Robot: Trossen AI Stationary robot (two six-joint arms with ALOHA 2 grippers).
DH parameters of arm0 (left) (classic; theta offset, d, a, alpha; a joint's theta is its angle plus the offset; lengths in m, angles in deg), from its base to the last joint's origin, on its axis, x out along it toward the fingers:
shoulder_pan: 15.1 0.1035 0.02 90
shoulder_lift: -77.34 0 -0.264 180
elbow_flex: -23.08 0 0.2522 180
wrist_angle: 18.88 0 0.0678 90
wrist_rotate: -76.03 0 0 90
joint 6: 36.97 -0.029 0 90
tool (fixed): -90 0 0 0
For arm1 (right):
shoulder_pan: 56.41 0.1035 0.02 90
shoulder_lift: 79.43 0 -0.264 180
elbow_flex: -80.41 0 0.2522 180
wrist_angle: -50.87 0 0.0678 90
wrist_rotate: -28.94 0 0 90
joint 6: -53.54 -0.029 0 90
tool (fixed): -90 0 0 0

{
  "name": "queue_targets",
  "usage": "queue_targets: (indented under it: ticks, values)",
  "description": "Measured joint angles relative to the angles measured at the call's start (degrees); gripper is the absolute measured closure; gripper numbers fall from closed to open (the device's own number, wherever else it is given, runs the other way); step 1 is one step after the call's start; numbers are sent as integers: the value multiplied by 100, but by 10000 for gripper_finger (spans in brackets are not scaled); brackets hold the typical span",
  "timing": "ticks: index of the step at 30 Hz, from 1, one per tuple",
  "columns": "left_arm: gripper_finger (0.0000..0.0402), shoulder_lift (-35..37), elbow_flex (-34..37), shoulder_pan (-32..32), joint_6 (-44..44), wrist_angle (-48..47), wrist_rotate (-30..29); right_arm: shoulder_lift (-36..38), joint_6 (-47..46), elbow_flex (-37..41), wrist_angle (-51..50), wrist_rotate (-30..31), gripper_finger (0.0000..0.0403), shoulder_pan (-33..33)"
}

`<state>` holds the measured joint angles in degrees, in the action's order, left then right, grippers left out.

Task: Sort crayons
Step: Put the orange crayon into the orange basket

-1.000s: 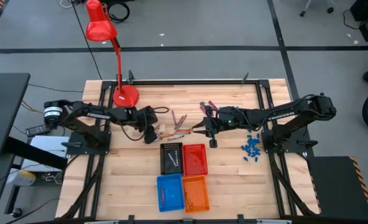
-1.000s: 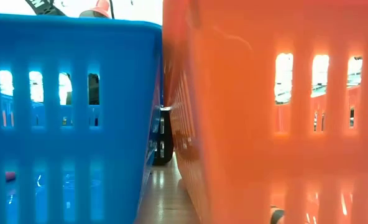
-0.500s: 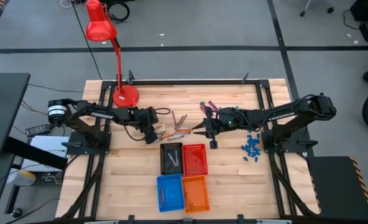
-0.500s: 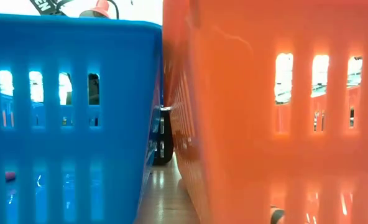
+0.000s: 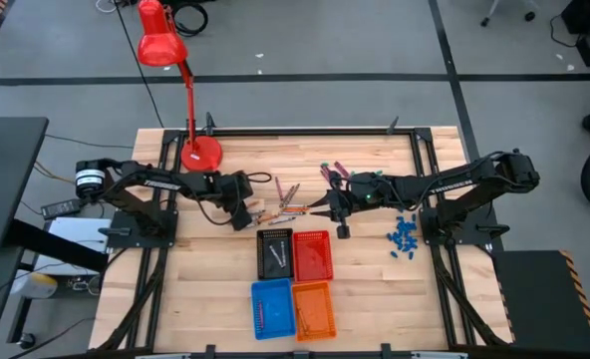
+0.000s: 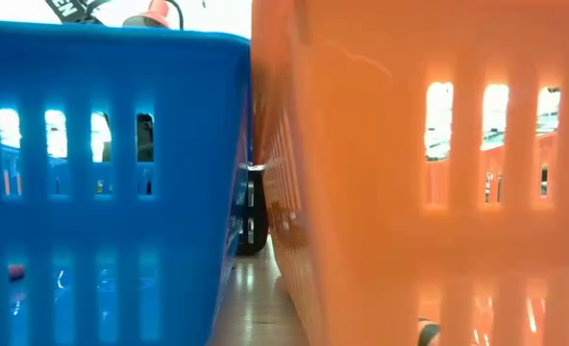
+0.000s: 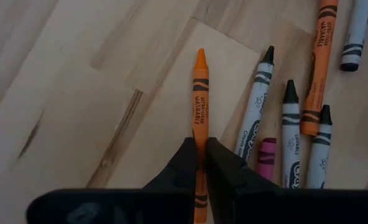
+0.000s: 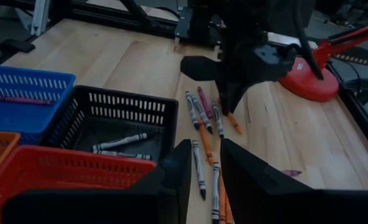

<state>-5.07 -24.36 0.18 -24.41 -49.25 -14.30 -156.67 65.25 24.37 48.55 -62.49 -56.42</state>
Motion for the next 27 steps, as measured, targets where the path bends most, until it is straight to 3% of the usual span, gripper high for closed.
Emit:
queue_targets:
  ticks: [13, 21, 27]
  values:
    - [379, 1019, 9, -264, 154, 403, 23, 2, -2, 0, -86, 181, 312, 0]
    - [379, 1334, -3, -948, 696, 1369, -5, 2, -183, -2, 81, 42, 312, -4]
    - [379, 1292, -4, -1499, 675, 2661, -350, -244, -592, -8, 1002, 21, 309, 31]
